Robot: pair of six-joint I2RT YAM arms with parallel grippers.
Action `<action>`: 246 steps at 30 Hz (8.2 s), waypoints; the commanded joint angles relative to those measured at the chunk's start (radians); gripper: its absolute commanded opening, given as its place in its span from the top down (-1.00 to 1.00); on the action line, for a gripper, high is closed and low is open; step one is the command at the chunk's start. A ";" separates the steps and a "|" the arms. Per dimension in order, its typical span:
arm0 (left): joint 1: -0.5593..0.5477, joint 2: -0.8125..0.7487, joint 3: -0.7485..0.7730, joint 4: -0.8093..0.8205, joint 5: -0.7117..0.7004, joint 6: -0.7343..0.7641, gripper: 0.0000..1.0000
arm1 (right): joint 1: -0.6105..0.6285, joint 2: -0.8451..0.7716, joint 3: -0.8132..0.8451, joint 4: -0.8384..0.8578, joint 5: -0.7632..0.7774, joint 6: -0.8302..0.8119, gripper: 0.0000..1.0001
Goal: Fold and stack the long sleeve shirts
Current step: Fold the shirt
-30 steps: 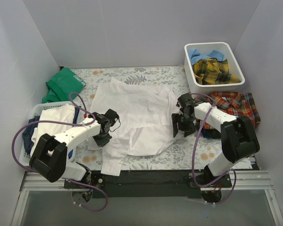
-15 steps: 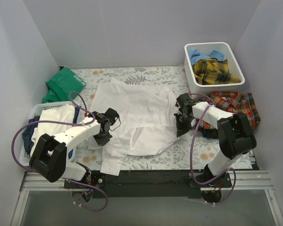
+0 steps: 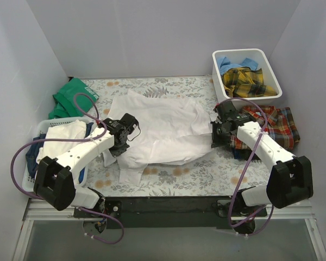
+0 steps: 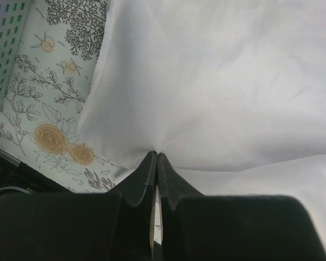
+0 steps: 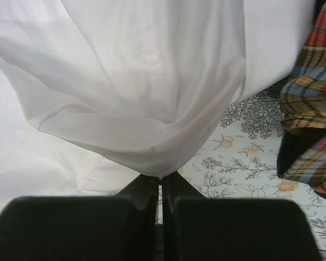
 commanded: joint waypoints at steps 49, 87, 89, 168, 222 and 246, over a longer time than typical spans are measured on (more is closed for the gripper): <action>0.003 0.063 -0.081 0.151 0.072 0.149 1.00 | 0.414 0.721 0.611 0.210 -0.663 -0.066 -0.27; 0.003 0.032 -0.084 0.149 0.072 0.151 1.00 | 0.402 0.590 0.497 0.277 -0.458 -0.033 0.97; 0.003 0.029 -0.084 0.149 0.067 0.151 1.00 | 0.378 0.495 0.406 0.274 -0.324 -0.042 0.97; 0.135 0.284 0.204 0.183 -0.034 0.356 -0.08 | 0.117 0.028 0.341 0.495 0.235 -0.162 0.97; 0.379 0.396 0.412 0.344 -0.059 0.479 0.10 | 0.101 0.055 0.322 0.487 0.104 -0.168 0.97; 0.428 0.344 0.477 0.283 0.107 0.522 0.05 | 0.266 0.233 0.420 0.441 0.042 -0.116 0.97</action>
